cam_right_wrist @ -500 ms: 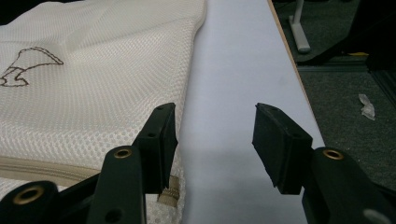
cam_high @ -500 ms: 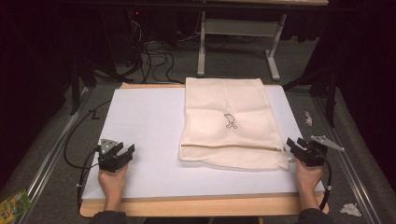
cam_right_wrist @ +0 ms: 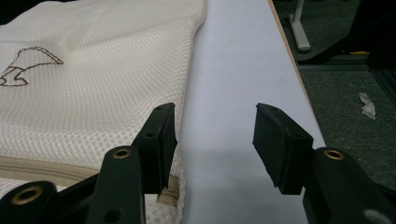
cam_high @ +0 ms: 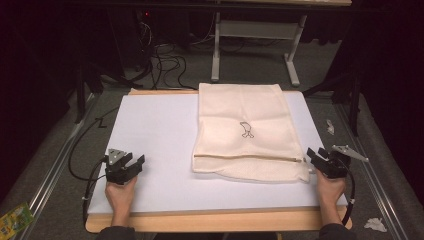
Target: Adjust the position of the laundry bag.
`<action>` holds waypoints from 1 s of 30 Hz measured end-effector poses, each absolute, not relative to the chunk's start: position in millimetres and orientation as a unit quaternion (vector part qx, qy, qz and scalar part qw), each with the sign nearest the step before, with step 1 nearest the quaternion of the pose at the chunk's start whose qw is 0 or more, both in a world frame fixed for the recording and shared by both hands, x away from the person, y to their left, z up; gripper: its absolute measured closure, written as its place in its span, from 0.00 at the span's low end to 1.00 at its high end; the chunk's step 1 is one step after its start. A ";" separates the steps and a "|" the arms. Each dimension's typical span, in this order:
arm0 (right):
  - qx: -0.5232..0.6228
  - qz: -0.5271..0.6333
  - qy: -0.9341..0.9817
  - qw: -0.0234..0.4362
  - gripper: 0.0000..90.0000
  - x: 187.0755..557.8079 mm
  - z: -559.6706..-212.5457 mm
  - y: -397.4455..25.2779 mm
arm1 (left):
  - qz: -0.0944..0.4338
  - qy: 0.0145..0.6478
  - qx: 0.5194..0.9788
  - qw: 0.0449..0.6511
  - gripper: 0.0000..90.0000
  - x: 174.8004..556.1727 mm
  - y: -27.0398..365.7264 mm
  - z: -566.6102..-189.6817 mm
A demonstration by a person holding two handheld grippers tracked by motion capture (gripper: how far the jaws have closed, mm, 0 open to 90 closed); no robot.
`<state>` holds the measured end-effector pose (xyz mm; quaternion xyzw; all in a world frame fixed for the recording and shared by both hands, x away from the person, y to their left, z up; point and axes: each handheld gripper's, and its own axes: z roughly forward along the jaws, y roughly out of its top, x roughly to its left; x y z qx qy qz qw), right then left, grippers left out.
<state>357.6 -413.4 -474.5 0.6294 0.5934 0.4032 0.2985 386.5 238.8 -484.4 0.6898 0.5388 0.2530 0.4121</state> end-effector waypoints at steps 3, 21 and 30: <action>0.629 0.404 0.592 0.300 0.55 357.0 -474.3 -413.3 | 0.255 0.542 0.685 0.414 0.53 386.4 239.2 -484.3; 0.625 0.384 0.609 0.301 0.57 360.0 -473.9 -409.0 | 0.239 0.545 0.686 0.418 0.51 389.0 241.7 -483.0; 0.631 0.391 0.605 0.288 0.58 361.1 -473.7 -412.0 | 0.227 0.542 0.699 0.408 0.50 392.2 237.7 -482.4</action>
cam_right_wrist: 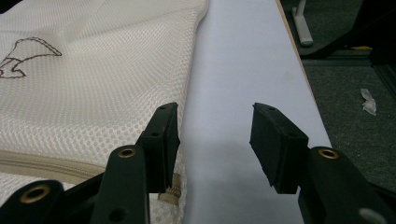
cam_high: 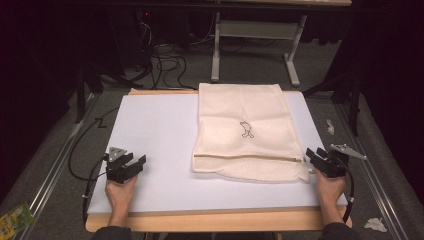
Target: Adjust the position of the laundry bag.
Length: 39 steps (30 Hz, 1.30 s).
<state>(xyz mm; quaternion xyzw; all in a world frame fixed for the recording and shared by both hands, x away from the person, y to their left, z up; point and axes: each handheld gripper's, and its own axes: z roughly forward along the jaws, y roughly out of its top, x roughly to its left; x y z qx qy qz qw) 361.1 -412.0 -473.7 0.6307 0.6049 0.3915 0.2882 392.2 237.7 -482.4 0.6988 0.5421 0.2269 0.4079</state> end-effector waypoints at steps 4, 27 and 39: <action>0.633 0.396 0.602 0.285 0.59 360.9 -473.7 -412.9 | 0.220 0.538 0.705 0.406 0.49 394.7 235.4 -480.6; 0.625 0.396 0.615 0.273 0.61 360.4 -471.3 -410.8 | 0.184 0.510 0.732 0.413 0.50 399.1 215.6 -466.4; 0.619 0.395 0.622 0.271 0.61 357.2 -467.7 -409.8 | 0.165 0.497 0.738 0.425 0.49 400.6 201.1 -460.7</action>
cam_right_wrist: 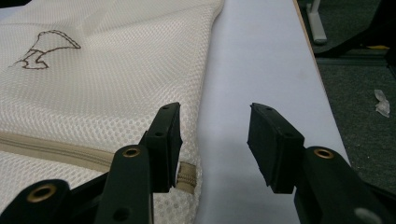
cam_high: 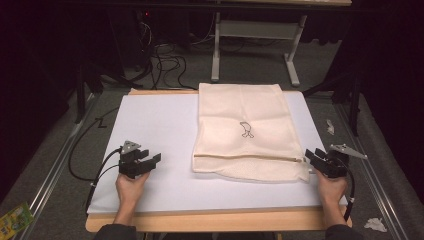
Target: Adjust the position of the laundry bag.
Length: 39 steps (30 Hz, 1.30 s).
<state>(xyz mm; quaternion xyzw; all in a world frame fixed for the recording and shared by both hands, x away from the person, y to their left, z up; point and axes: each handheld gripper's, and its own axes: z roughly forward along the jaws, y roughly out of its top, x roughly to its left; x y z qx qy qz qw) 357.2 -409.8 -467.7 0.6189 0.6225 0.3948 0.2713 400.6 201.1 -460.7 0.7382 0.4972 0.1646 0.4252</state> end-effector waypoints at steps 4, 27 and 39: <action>0.615 0.396 0.626 0.270 0.61 357.0 -464.2 -409.2 | 0.160 0.492 0.740 0.429 0.48 401.7 194.3 -456.8; 0.604 0.374 0.662 0.239 0.62 359.9 -453.1 -399.3 | 0.119 0.457 0.769 0.431 0.43 408.2 143.3 -444.8; 0.605 0.356 0.673 0.232 0.64 362.1 -453.3 -398.1 | 0.093 0.444 0.789 0.414 0.42 418.6 106.6 -446.5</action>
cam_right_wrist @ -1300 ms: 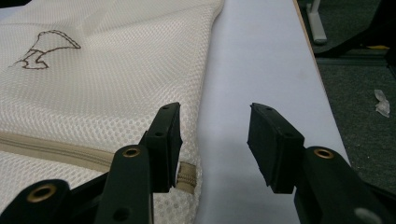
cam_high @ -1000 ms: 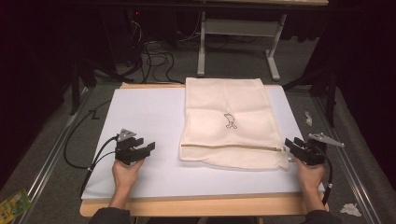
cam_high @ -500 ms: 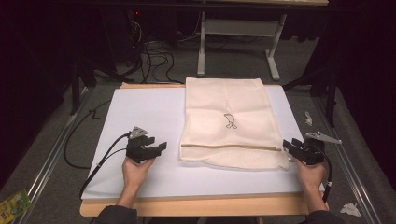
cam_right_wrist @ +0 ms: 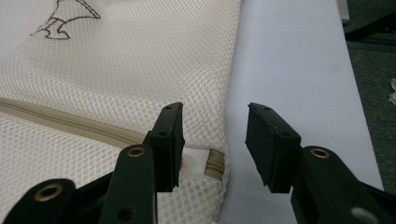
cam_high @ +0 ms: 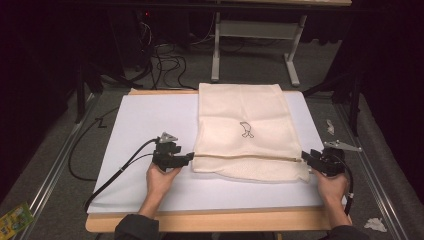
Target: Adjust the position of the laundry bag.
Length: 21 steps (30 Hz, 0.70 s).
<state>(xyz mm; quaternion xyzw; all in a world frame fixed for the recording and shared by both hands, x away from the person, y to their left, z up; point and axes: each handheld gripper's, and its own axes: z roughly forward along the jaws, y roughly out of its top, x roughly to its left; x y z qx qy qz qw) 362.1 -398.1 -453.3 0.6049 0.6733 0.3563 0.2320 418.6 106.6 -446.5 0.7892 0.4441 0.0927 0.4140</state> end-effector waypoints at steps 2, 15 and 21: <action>0.606 0.353 0.675 0.230 0.64 363.1 -454.2 -397.8 | 0.087 0.447 0.789 0.413 0.42 421.3 103.5 -447.7; 0.612 0.346 0.676 0.220 0.64 369.7 -456.8 -396.2 | 0.061 0.462 0.796 0.387 0.42 437.0 80.7 -457.5; 0.615 0.339 0.679 0.213 0.64 374.3 -460.0 -395.8 | 0.059 0.470 0.800 0.369 0.41 442.1 73.8 -466.1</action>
